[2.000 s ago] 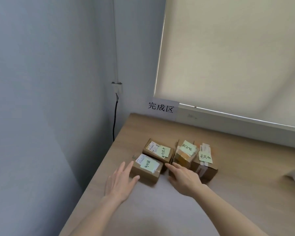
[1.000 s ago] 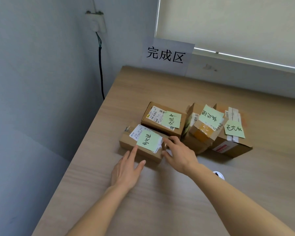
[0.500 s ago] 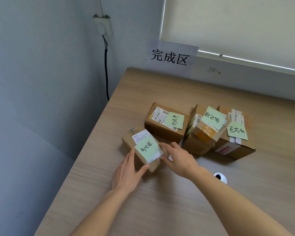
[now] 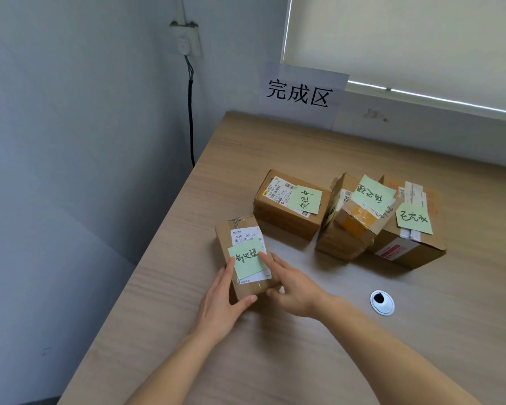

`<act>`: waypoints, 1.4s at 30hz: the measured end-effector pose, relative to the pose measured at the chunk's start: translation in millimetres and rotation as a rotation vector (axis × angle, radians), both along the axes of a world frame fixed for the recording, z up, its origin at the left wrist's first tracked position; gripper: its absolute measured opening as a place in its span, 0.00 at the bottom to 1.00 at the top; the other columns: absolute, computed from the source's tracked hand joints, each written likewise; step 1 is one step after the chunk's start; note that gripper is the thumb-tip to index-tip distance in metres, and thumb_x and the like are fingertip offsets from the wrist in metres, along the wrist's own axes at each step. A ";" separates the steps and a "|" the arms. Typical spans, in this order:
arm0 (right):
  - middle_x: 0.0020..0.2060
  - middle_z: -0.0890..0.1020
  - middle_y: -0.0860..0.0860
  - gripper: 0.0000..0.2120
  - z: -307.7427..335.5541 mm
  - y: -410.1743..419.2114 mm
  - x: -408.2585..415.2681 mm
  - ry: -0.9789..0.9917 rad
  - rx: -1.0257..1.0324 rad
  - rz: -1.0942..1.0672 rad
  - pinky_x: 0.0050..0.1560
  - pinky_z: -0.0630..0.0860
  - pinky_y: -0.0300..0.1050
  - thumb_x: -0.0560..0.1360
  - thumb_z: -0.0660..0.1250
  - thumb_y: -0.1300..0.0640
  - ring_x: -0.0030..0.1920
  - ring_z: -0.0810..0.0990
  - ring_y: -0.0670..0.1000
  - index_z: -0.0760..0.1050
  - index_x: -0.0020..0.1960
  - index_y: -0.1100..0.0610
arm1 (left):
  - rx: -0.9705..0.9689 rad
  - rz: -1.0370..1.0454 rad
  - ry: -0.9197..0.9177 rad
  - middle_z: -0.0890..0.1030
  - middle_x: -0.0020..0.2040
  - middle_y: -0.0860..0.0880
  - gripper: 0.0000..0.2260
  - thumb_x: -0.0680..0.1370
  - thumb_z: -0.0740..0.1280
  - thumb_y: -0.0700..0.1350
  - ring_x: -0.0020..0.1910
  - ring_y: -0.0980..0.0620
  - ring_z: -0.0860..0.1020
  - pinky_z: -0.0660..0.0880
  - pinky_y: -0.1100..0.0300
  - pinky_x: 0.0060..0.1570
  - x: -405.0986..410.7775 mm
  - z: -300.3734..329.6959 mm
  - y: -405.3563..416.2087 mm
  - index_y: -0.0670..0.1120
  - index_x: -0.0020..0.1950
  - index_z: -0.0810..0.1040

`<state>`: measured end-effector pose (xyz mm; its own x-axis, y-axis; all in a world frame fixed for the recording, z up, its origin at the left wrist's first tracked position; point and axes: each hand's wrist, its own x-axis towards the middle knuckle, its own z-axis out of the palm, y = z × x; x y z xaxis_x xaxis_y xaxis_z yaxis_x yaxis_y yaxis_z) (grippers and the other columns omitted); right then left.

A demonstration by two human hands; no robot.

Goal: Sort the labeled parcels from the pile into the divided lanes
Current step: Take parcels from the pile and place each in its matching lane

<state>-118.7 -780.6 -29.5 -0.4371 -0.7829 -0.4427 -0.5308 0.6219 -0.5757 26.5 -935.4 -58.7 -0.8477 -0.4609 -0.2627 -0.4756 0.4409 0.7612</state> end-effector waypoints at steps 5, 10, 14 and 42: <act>0.83 0.49 0.45 0.42 -6.4 4.4 12.4 0.016 -0.004 -0.018 0.77 0.64 0.51 0.81 0.66 0.56 0.81 0.55 0.54 0.43 0.83 0.41 | 0.050 0.061 0.009 0.65 0.77 0.56 0.42 0.72 0.77 0.46 0.73 0.56 0.67 0.67 0.57 0.71 7.4 1.0 8.0 0.55 0.80 0.56; 0.82 0.49 0.44 0.41 6.6 12.2 30.9 0.051 0.005 -0.021 0.76 0.64 0.48 0.81 0.66 0.56 0.80 0.57 0.53 0.43 0.83 0.42 | 0.073 0.073 0.008 0.68 0.75 0.56 0.42 0.72 0.77 0.43 0.71 0.56 0.70 0.70 0.56 0.69 21.0 15.2 17.0 0.54 0.80 0.57; 0.82 0.51 0.43 0.40 43.6 18.2 47.6 0.096 -0.005 -0.023 0.72 0.68 0.46 0.82 0.66 0.57 0.78 0.62 0.53 0.44 0.83 0.44 | 0.071 0.048 0.024 0.69 0.71 0.59 0.40 0.73 0.76 0.43 0.68 0.60 0.69 0.68 0.65 0.64 34.0 48.6 21.3 0.54 0.80 0.58; 0.80 0.61 0.46 0.38 490.4 353.0 307.8 0.654 -0.124 -0.691 0.77 0.62 0.50 0.80 0.67 0.54 0.77 0.64 0.52 0.51 0.83 0.51 | -0.057 -0.762 0.668 0.75 0.60 0.65 0.38 0.71 0.78 0.48 0.56 0.63 0.76 0.70 0.73 0.55 156.9 488.1 302.6 0.52 0.77 0.64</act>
<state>189.1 -427.6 460.9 -0.9510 -0.2846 0.1210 -0.3093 0.8724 -0.3785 183.4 -632.7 429.4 -0.8866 0.2663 0.3782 0.4625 0.4931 0.7369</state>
